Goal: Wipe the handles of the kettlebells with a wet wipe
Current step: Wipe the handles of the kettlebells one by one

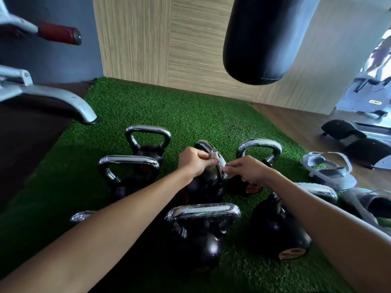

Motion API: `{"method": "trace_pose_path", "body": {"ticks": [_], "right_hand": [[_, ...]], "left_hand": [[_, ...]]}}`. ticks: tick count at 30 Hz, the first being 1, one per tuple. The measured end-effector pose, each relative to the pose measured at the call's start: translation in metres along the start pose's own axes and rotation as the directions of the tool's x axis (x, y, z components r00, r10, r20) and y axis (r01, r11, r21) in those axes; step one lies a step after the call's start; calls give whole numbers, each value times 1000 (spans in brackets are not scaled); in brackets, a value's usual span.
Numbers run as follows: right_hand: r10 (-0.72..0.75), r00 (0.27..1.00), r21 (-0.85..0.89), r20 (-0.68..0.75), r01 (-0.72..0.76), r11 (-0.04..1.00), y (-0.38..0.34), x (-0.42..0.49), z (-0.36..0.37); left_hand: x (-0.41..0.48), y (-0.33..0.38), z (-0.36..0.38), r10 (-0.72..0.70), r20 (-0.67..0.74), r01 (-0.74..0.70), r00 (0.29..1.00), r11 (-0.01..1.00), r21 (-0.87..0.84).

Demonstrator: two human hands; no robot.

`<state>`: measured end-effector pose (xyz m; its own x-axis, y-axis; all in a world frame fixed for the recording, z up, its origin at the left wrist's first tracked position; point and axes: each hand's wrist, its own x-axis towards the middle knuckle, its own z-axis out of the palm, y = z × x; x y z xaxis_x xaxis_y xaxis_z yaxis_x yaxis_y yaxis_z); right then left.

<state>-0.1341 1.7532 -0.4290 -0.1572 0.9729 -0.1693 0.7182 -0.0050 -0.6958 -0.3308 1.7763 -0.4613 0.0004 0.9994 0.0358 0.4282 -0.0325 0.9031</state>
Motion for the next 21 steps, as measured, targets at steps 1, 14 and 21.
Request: {"method": "trace_pose_path", "body": {"ticks": [1,14,21], "right_hand": [[3,1000,10,1,-3,1000,0,0,0],[-32,994,43,-100,36,998,9,-2,9],[-10,981,-55,-194,-1,998,11,-4,19]], "left_hand": [[-2,-2,-1,16,16,-15,1000,1000,-19],[-16,-36,14,240,270,-279,933,953,118],[-12,-30,6,104,354,-228,929,917,329]]}}
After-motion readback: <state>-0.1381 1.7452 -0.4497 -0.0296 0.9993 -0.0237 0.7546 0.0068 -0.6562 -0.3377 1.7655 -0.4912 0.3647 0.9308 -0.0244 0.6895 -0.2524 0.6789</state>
